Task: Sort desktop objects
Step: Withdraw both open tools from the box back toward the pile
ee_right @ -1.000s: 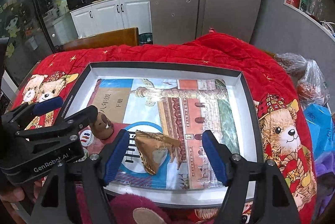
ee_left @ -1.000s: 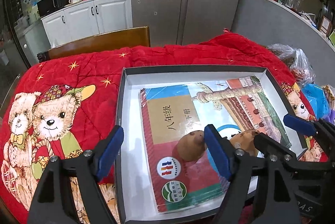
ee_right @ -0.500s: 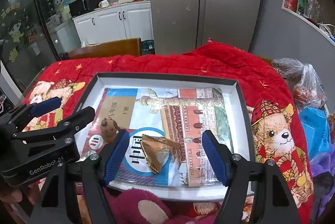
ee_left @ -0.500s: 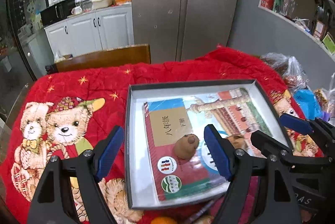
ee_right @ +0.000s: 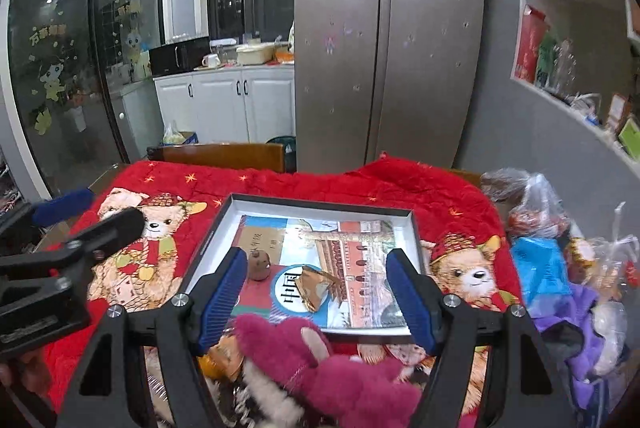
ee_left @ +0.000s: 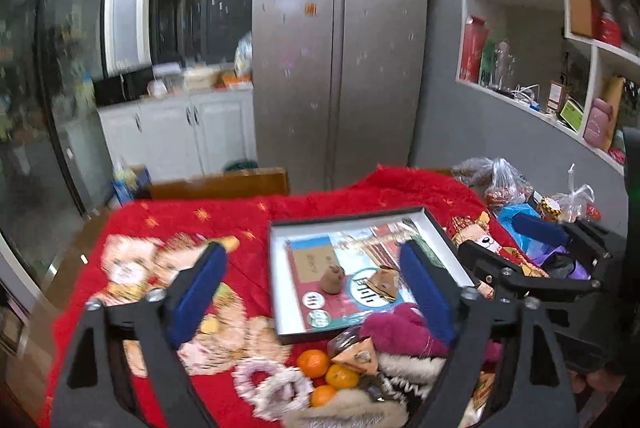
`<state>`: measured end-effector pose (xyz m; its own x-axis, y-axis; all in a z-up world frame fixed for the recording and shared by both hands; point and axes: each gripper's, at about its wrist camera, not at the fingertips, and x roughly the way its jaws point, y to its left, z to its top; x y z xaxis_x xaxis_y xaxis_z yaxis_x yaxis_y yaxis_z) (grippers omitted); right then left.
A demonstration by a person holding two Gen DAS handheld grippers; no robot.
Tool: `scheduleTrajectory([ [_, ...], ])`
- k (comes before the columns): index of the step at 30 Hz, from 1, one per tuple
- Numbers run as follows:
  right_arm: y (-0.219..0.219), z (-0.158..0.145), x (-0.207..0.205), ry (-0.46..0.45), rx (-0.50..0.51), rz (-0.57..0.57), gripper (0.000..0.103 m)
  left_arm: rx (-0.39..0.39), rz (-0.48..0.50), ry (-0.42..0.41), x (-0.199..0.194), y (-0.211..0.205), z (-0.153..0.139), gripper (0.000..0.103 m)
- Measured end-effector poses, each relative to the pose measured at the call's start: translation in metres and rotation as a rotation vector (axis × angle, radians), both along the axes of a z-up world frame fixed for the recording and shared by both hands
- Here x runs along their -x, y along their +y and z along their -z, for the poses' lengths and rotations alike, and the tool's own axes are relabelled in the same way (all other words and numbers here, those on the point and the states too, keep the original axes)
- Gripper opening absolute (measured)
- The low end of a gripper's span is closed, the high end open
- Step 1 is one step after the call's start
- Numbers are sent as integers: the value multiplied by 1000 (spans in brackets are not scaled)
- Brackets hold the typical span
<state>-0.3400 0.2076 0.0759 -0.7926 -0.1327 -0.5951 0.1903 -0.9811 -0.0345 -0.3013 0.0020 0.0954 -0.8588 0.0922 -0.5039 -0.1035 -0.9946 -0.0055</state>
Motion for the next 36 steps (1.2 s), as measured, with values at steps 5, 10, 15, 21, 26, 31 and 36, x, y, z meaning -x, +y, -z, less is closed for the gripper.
scheduleTrajectory([
  [5,-8,-29,-51,85,-5,0,74,-4,-24,70,-54,-7,-24,96],
  [10,-10,-45,-99,156,-20,2,74,-8,-28,107,-101,-13,-31,97],
  [15,0,-45,-146,203,17,24,85,-44,-41,120,-152,-20,-15,103],
  [21,22,-5,-205,211,81,48,85,-133,-21,28,-195,-34,53,103],
  [26,39,48,-227,139,78,76,85,-95,-41,-101,-196,-28,110,102],
  [31,50,74,-228,63,74,86,85,-99,-10,-131,-194,-18,129,102],
  [36,46,80,-226,45,56,68,85,-55,10,-127,-192,-7,130,102],
])
